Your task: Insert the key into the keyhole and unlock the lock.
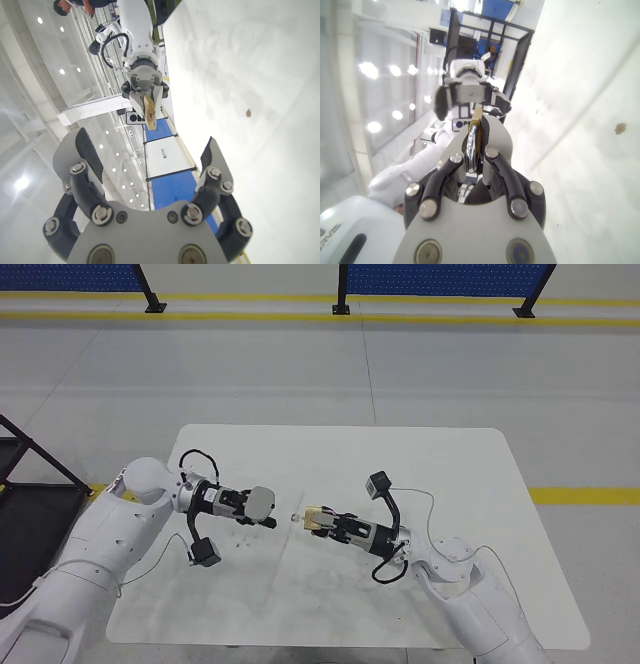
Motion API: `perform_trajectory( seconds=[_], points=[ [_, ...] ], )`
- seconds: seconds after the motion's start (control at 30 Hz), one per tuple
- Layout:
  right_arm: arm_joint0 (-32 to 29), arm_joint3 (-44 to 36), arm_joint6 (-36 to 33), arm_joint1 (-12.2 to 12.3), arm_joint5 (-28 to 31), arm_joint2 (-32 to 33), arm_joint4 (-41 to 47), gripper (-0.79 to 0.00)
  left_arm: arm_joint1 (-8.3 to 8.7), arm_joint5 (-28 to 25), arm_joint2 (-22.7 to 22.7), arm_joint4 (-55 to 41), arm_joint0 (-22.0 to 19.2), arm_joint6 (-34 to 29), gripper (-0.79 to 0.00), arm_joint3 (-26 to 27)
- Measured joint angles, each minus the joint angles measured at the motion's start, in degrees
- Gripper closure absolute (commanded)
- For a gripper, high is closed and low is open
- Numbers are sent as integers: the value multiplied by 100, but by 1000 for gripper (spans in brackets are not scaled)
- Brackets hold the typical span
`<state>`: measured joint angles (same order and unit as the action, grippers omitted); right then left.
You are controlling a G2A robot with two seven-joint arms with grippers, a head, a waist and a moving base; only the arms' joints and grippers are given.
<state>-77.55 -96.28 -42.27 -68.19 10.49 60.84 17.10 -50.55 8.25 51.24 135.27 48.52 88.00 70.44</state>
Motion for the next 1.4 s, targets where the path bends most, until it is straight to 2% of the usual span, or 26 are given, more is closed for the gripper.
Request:
perform_trajectory(
  seconds=[0.03, 0.13, 0.3, 0.4, 0.57, 0.77, 0.87, 1.0, 1.13, 1.27, 1.4],
  points=[
    [0, 0, 0, 0, 0, 0, 0, 0, -1, -108, 1, -128, 2, 7, -785, 0],
    [0, 0, 0, 0, 0, 0, 0, 0, -1, 115, 1, -142, 3, -4, -785, 0],
    [0, 0, 0, 0, 0, 0, 0, 0, -1, 124, 3, -136, 5, -7, -785, -1],
    [0, 0, 0, 0, 0, 0, 0, 0, 19, -84, 134, -300, 9, -263, -785, 107],
    [0, 0, 0, 0, 0, 0, 0, 0, 86, -1258, 465, -896, -161, -482, -785, 347],
    [0, 0, 0, 0, 0, 0, 0, 0, 65, -3094, 338, -1374, -442, -763, -785, 330],
    [0, 0, 0, 0, 0, 0, 0, 0, 41, -3981, 66, -1860, -568, -1497, -785, 225],
    [0, 0, 0, 0, 0, 0, 0, 0, 57, -4799, -236, -2815, -678, -2342, -785, 324],
    [0, 0, 0, 0, 0, 0, 0, 0, 201, -6024, -540, -4081, -763, -3571, -785, 478],
    [0, 0, 0, 0, 0, 0, 0, 0, 363, -6636, -838, -5190, -640, -4336, -785, 521],
    [0, 0, 0, 0, 0, 0, 0, 0, 623, -6625, -1414, -5158, -834, -4166, -785, 453]
  ],
)
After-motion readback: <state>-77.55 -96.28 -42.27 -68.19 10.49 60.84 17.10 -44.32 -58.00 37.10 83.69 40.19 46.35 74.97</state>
